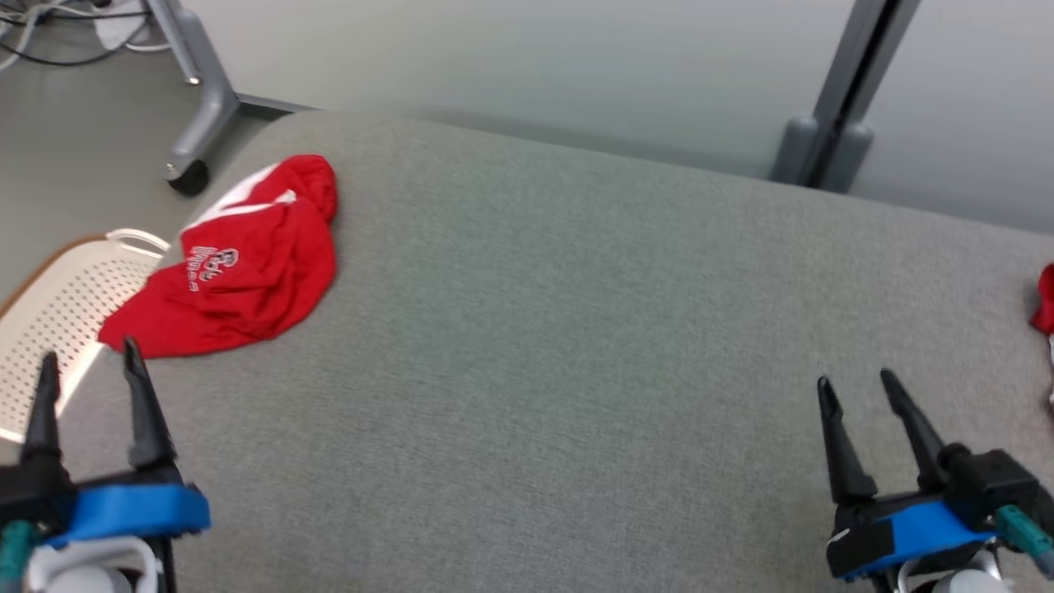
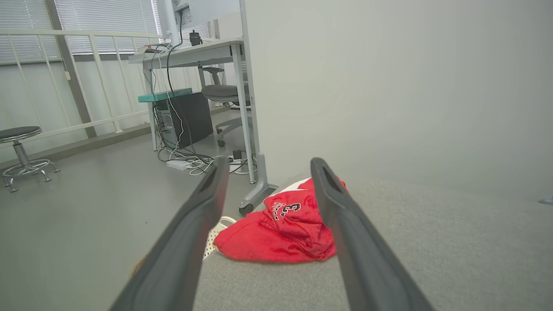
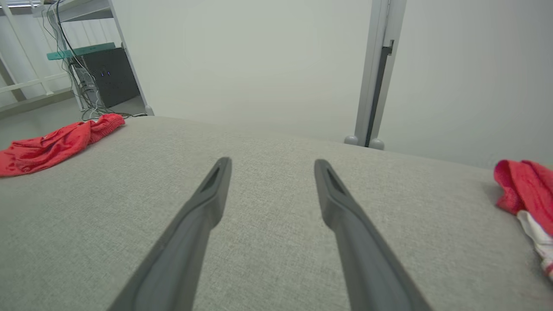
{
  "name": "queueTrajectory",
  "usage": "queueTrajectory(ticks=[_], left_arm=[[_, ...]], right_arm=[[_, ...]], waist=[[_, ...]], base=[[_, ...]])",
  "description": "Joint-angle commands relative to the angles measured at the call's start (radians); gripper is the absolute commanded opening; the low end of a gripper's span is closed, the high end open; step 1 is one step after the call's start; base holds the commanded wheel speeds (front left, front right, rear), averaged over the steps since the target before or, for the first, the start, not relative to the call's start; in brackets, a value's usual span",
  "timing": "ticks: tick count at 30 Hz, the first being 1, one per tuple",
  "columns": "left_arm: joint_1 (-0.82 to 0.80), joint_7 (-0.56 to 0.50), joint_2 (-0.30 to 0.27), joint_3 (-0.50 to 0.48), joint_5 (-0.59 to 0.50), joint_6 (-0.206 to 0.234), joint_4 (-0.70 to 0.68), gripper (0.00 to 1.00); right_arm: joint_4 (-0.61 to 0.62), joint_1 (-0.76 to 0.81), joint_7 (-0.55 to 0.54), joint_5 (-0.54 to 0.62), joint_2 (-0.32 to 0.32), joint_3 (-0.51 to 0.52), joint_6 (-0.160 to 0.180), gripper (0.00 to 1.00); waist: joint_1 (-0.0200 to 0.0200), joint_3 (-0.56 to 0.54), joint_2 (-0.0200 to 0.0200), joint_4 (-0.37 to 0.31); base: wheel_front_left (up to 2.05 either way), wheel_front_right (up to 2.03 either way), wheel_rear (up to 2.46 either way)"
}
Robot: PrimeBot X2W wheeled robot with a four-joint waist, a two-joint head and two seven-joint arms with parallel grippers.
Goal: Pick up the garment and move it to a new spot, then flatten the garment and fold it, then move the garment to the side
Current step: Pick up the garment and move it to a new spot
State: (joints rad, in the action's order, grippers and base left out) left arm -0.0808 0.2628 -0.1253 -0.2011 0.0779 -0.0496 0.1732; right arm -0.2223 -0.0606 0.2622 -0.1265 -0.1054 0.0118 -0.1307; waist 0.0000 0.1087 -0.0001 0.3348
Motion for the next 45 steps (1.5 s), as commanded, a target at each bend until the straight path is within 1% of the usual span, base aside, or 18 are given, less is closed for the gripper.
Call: queueTrajectory(ticks=[1,5,10,13,16,19,26,31,33,35,38,42,43,44,45], left_arm=[[-0.035,0.003,-0.009,-0.010,0.005,-0.001,0.002,1.00],[-0.151,0.002,-0.042,-0.062,0.033,-0.002,0.036,1.00],[-0.316,0.002,-0.094,-0.127,0.067,0.000,0.083,1.00],[-0.422,0.003,-0.141,-0.148,0.081,-0.005,0.147,1.00],[-0.504,0.002,-0.185,-0.162,0.090,-0.011,0.235,1.00],[-0.594,-0.001,-0.232,-0.155,0.093,-0.021,0.346,1.00],[-0.746,-0.058,-0.305,-0.113,0.093,-0.045,0.632,1.00],[-0.829,-0.133,-0.324,-0.055,0.074,-0.061,0.803,1.00],[-0.851,-0.163,-0.322,-0.029,0.063,-0.064,0.856,1.00],[-0.874,-0.195,-0.314,-0.020,0.068,-0.065,0.908,1.00],[-0.898,-0.278,-0.299,-0.006,0.072,-0.068,0.990,1.00],[-0.923,-0.316,-0.281,0.006,0.081,-0.071,1.042,1.00],[-0.926,-0.318,-0.278,0.009,0.083,-0.072,1.048,0.27],[-0.927,-0.316,-0.275,0.012,0.083,-0.073,1.053,0.00],[-0.927,-0.309,-0.274,0.013,0.084,-0.073,1.056,0.00]], right_arm=[[0.011,-0.019,0.003,0.007,-0.011,0.006,0.000,1.00],[0.044,-0.050,0.003,0.022,-0.035,0.022,0.000,1.00],[0.098,-0.104,0.004,0.048,-0.065,0.039,0.000,1.00],[0.133,-0.133,0.000,0.063,-0.079,0.049,0.000,1.00],[0.177,-0.149,-0.011,0.072,-0.089,0.064,0.000,1.00],[0.218,-0.145,-0.023,0.082,-0.092,0.089,0.000,1.00],[0.293,-0.139,-0.049,0.089,-0.109,0.110,0.000,1.00],[0.334,-0.134,-0.063,0.091,-0.115,0.123,0.000,1.00],[0.350,-0.127,-0.070,0.094,-0.115,0.130,0.000,1.00],[0.360,-0.124,-0.076,0.093,-0.118,0.136,0.000,1.00],[0.377,-0.123,-0.086,0.093,-0.116,0.140,0.000,1.00],[0.391,-0.124,-0.093,0.089,-0.120,0.139,0.000,1.00],[0.393,-0.124,-0.095,0.089,-0.119,0.138,0.000,1.00],[0.392,-0.124,-0.097,0.089,-0.118,0.137,0.000,1.00],[0.389,-0.124,-0.098,0.089,-0.117,0.134,0.000,1.00]], waist=[[0.0000,0.014,0.0001,-0.007],[0.0000,0.082,0.0001,-0.052],[0.0000,0.200,0.0001,-0.121],[0.0000,0.268,0.0001,-0.162],[0.0000,0.330,0.0001,-0.197],[0.0000,0.375,0.0001,-0.214],[0.0000,0.449,0.0001,-0.243],[0.0000,0.483,0.0001,-0.248],[0.0000,0.492,0.0001,-0.245],[0.0000,0.498,0.0001,-0.240],[0.0000,0.506,0.0001,-0.232],[0.0000,0.510,0.0001,-0.225],[0.0000,0.509,0.0001,-0.223],[0.0000,0.507,0.0001,-0.223],[0.0000,0.504,0.0001,-0.222]], base=[[0.00,0.00,0.00],[0.00,0.00,0.00],[0.00,0.00,0.00],[0.00,0.00,0.00],[0.00,0.00,0.00],[0.00,0.00,0.00],[0.00,0.00,0.00],[0.00,0.00,0.00],[0.00,0.00,0.00],[0.00,0.00,0.00],[0.00,0.00,0.00],[0.00,0.00,0.00],[0.00,0.00,0.00],[0.00,0.00,0.00],[0.00,0.00,0.00]])
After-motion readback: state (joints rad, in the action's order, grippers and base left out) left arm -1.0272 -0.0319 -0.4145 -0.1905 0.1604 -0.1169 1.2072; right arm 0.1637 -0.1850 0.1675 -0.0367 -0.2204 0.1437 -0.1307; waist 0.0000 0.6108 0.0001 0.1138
